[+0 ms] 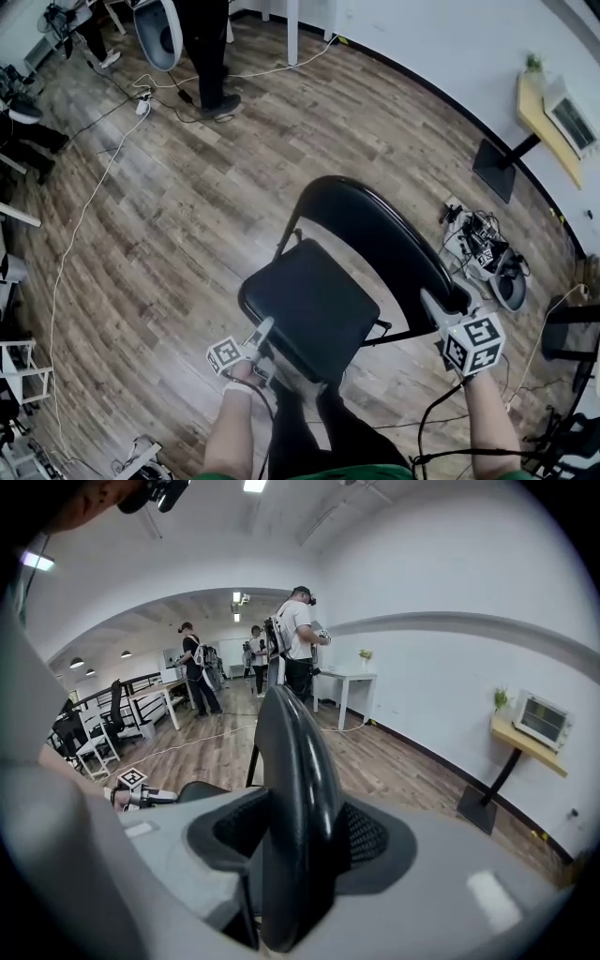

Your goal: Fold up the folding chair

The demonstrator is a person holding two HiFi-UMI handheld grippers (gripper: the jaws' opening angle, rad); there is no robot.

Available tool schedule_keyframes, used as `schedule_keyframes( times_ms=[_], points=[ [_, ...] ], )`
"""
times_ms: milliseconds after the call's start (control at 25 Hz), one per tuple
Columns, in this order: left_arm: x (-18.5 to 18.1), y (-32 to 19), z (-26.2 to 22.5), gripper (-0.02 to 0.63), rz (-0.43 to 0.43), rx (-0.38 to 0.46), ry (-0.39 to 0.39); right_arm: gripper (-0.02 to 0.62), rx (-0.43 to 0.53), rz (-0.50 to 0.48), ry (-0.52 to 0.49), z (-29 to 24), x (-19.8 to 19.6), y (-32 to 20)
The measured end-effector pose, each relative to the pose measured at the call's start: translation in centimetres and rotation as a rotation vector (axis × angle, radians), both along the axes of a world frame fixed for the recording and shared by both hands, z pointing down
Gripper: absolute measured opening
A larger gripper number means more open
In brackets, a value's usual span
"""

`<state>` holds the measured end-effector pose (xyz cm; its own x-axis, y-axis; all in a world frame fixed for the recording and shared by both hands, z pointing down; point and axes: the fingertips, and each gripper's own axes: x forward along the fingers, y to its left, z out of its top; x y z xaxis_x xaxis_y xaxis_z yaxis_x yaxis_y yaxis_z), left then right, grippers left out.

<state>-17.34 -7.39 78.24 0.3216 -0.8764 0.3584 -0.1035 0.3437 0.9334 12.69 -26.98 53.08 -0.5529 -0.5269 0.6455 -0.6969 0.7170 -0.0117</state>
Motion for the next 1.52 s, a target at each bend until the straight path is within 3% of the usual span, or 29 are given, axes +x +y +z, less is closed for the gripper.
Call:
schedule_keyframes(
  times_ms=[640,1000,1200,1520],
  points=[
    [5.8,-8.9,-9.0,0.423,-0.094,0.057,-0.06,0.183,0.041,-0.082,-0.054,-4.3,1.0,0.0],
    [7.5,-14.3,-11.9,0.422,-0.115,0.056,-0.049,0.17,0.069,-0.103,-0.048,-6.5,0.6,-0.3],
    [9.0,-17.4,-13.0,0.42,-0.107,0.064,-0.003,0.167,0.088,-0.109,-0.033,-7.0,0.0,0.6],
    [10.1,-20.6,-13.8,0.416,-0.17,0.077,0.021,0.166,0.148,-0.123,-0.01,-7.5,-0.6,1.3]
  ],
)
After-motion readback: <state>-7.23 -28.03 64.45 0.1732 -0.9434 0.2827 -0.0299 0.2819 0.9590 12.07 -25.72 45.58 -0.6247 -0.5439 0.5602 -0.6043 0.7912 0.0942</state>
